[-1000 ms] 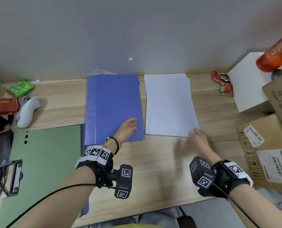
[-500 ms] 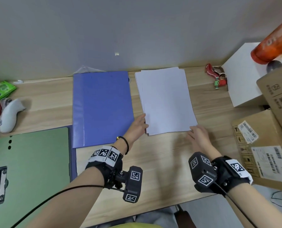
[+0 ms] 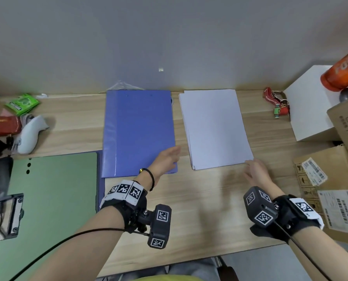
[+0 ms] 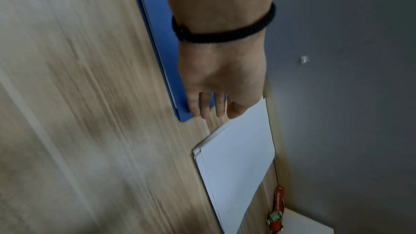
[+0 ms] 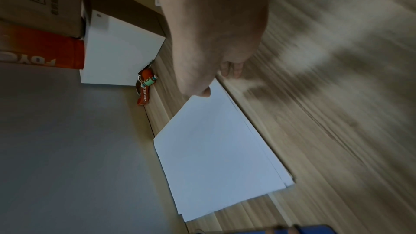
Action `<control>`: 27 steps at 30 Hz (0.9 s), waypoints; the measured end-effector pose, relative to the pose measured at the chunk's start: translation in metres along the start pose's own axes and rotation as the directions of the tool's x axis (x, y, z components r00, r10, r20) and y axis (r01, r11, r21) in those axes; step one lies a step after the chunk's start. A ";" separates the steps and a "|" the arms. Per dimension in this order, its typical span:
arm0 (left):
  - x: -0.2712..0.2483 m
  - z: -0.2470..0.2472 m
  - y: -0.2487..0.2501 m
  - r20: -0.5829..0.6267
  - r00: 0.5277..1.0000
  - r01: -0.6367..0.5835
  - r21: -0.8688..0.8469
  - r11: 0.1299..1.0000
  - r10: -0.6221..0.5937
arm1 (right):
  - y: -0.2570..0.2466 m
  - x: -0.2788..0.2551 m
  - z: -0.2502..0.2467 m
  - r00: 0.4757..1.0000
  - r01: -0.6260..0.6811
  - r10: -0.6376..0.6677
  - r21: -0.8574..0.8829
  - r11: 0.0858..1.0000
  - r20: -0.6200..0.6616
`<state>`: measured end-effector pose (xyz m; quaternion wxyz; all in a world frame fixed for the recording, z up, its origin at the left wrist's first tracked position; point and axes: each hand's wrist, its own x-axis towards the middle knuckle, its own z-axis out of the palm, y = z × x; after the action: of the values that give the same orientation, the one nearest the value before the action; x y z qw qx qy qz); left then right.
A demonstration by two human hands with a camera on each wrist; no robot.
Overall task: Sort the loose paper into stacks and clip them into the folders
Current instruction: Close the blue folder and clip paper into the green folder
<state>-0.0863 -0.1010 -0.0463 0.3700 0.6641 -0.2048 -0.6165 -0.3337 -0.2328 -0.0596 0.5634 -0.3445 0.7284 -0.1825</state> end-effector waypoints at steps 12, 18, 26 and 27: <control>-0.074 -0.146 -0.064 -0.619 0.785 -0.138 -0.134 0.981 0.026 | 0.028 -0.092 0.111 0.836 -0.052 0.075 -0.058 0.997 0.544; -0.146 -0.229 -0.137 -0.858 0.513 0.178 0.116 0.977 0.009 | 0.058 -0.145 0.189 0.661 0.011 0.223 -0.306 0.952 0.717; -0.212 -0.255 -0.208 -0.804 0.529 0.279 -0.136 0.951 -0.270 | 0.102 -0.179 0.252 0.564 0.006 0.338 -0.413 0.911 0.753; -0.215 -0.252 -0.212 -0.800 0.540 0.263 -0.136 0.955 -0.263 | 0.106 -0.182 0.258 0.567 0.016 0.335 -0.417 0.909 0.753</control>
<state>0.0854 0.2516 -0.0688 0.3257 0.8944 0.0883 -0.2936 -0.0975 0.0015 -0.0793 0.7696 -0.4221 0.4391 0.1917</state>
